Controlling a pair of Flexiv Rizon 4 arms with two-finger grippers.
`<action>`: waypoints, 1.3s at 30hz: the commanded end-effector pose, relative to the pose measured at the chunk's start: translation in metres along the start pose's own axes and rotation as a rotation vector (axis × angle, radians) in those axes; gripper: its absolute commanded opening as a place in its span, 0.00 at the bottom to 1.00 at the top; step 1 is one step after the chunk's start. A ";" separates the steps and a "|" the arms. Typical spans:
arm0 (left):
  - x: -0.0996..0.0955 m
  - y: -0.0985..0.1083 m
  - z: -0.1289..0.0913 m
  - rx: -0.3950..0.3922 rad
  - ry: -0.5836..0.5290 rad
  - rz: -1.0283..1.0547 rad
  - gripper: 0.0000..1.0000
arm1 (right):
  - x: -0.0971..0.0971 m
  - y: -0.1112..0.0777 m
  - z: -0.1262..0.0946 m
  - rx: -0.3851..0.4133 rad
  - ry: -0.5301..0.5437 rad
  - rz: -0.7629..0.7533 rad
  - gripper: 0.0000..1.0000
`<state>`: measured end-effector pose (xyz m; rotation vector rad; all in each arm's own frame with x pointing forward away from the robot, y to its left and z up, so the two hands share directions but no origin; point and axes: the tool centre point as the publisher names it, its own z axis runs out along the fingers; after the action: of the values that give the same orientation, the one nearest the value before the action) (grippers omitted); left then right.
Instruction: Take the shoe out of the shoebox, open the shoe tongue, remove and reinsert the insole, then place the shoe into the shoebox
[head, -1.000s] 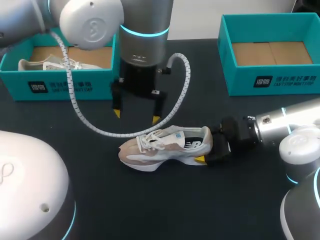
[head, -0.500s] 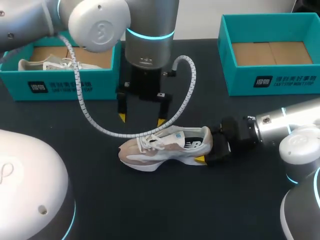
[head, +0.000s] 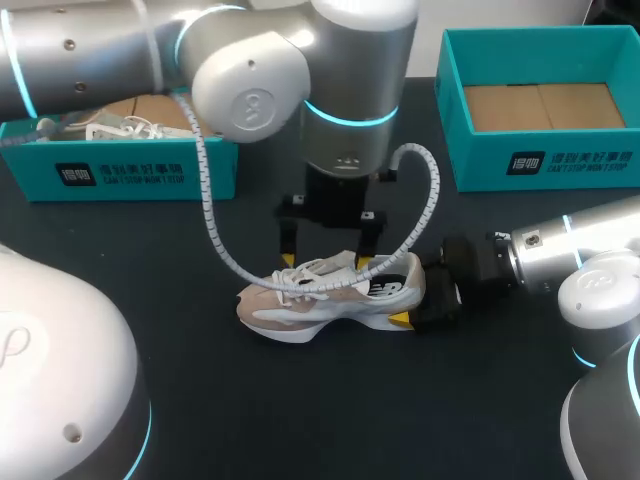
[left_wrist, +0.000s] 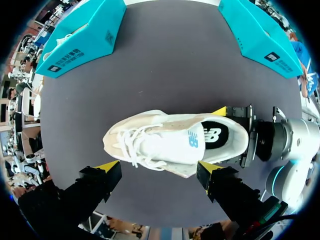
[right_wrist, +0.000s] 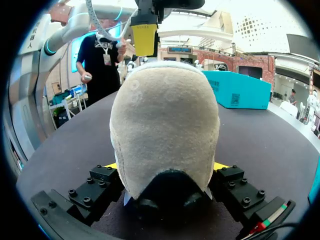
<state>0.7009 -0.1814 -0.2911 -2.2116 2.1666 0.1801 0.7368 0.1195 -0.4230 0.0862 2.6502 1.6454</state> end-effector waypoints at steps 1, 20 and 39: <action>0.033 -0.006 0.013 -0.009 -0.047 -0.002 1.00 | 0.000 -0.001 0.007 0.005 -0.001 0.001 0.00; 0.058 -0.025 0.055 0.012 -0.170 -0.040 1.00 | 0.000 -0.001 0.007 0.005 -0.001 0.001 0.00; 0.001 -0.021 0.072 -0.023 -0.244 -0.087 1.00 | 0.000 -0.001 0.007 0.005 -0.001 0.001 0.00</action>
<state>0.7219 -0.1848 -0.3702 -2.1449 1.9330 0.4810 0.7368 0.1197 -0.4228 0.0861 2.6502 1.6457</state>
